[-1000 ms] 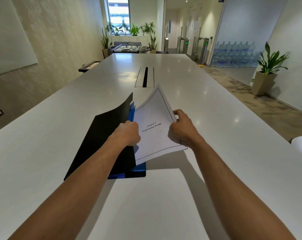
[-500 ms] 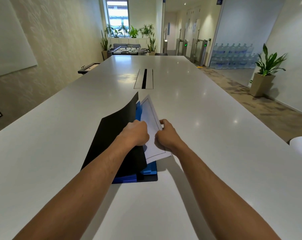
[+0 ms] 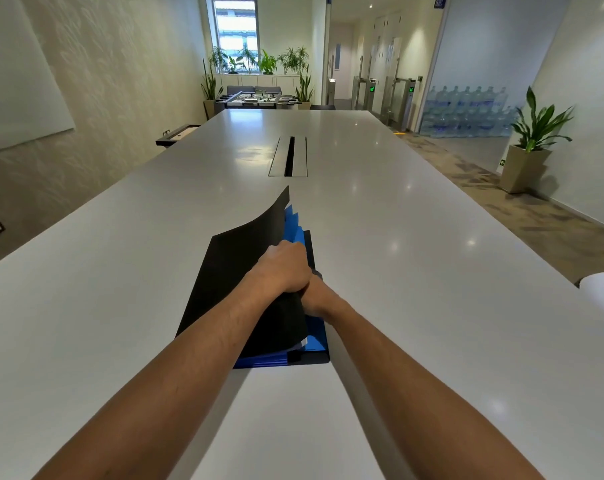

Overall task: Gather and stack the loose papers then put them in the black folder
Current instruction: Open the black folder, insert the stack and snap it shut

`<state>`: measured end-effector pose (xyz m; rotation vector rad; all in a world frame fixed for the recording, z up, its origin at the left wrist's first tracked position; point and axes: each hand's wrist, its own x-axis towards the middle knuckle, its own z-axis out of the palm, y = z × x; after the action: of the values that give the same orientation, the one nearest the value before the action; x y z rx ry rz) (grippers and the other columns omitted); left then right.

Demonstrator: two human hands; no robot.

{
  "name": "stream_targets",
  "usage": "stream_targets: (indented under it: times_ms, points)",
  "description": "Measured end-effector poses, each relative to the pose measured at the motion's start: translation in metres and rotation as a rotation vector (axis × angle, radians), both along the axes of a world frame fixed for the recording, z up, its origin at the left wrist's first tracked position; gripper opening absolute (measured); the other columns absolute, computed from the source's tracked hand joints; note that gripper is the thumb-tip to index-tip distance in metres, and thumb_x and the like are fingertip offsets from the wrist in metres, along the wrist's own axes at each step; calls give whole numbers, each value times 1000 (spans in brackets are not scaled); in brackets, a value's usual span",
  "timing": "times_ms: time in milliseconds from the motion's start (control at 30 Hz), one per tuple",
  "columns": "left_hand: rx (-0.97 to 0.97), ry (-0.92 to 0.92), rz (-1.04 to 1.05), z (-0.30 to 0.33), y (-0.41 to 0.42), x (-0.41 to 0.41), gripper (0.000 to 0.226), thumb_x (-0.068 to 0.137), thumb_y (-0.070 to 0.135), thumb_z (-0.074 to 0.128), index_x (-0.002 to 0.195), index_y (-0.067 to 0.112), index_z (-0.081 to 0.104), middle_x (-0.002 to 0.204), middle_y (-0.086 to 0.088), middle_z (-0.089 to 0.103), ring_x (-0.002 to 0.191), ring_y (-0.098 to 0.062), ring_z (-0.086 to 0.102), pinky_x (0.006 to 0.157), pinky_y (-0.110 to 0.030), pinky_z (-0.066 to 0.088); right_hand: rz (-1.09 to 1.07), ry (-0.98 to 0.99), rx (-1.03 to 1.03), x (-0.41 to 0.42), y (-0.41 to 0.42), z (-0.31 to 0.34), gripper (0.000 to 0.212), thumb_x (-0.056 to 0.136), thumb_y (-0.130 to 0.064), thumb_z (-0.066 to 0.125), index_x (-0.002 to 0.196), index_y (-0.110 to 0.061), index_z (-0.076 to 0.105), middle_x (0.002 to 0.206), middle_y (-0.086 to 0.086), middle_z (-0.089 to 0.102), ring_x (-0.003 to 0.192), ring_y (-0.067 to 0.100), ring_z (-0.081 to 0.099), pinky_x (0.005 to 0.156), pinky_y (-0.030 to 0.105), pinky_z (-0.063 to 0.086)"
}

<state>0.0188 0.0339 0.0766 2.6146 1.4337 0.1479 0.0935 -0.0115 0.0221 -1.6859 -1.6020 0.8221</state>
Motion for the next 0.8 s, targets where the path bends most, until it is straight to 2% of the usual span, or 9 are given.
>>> stream_targets:
  times_ms: [67, 167, 267, 367, 467, 567, 633, 700, 800]
  points:
    - [33, -8, -38, -3, 2, 1, 27, 95, 22, 53, 120, 14, 50, 95, -5, 54, 76, -15, 58, 61, -23, 46, -87, -207, -19, 6, 4, -2, 15, 94, -6, 55, 106, 0, 61, 107, 21, 64, 100, 33, 61, 83, 36, 49]
    - [90, -15, -76, -10, 4, 4, 39, 95, 26, 53, 133, 19, 46, 123, -11, 57, 96, -23, 62, 74, -32, 49, -315, -421, 53, 16, 3, -8, 19, 94, -15, 53, 111, -9, 57, 105, 13, 66, 89, 27, 63, 67, 31, 42]
    - [130, -22, -119, -19, 2, 7, 40, 93, 29, 54, 132, 22, 49, 126, -8, 56, 95, -25, 62, 70, -32, 48, -510, -464, 209, 23, -3, -15, 27, 95, -26, 53, 118, -12, 58, 103, 9, 68, 86, 23, 64, 63, 27, 39]
    - [183, 23, -138, -26, -2, 12, 49, 88, 24, 58, 135, 24, 46, 145, -10, 40, 97, -29, 62, 69, -33, 51, -572, -500, 288, 32, -8, -25, 32, 93, -25, 53, 123, -16, 56, 113, 8, 59, 98, 20, 56, 69, 26, 42]
    - [207, 71, -127, -34, -4, 16, 53, 89, 30, 55, 140, 26, 39, 158, -11, 23, 106, -33, 60, 79, -39, 51, -533, -449, 267, 41, -12, -37, 38, 92, -21, 55, 130, -17, 54, 130, 8, 52, 115, 21, 49, 88, 29, 44]
    - [191, -23, -94, -50, -5, 15, 53, 92, 46, 49, 138, 23, 41, 140, -10, 48, 105, -29, 61, 83, -41, 49, -449, -350, 285, 45, -12, -39, 43, 94, -21, 52, 137, -17, 48, 138, 7, 50, 122, 22, 49, 102, 34, 40]
    - [196, -156, -47, -59, -2, 9, 43, 90, 51, 51, 121, 22, 53, 107, -3, 64, 86, -18, 63, 75, -35, 50, -403, -299, 293, 44, -13, -38, 47, 95, -24, 51, 141, -20, 42, 134, 6, 55, 118, 22, 53, 101, 36, 42]
    - [198, -302, 3, -68, 3, 0, 25, 90, 47, 55, 101, 24, 60, 85, 6, 64, 68, -6, 58, 65, -25, 47, -383, -305, 310, 43, -13, -38, 53, 95, -24, 52, 145, -23, 36, 123, 6, 61, 108, 21, 59, 95, 34, 46]
    - [144, -422, -7, -82, 10, -14, 16, 90, 35, 61, 103, 26, 64, 88, 9, 65, 73, -1, 55, 66, -18, 40, -346, -374, 316, 41, -11, -39, 57, 95, -22, 55, 147, -23, 34, 120, 5, 65, 104, 21, 62, 92, 31, 47]
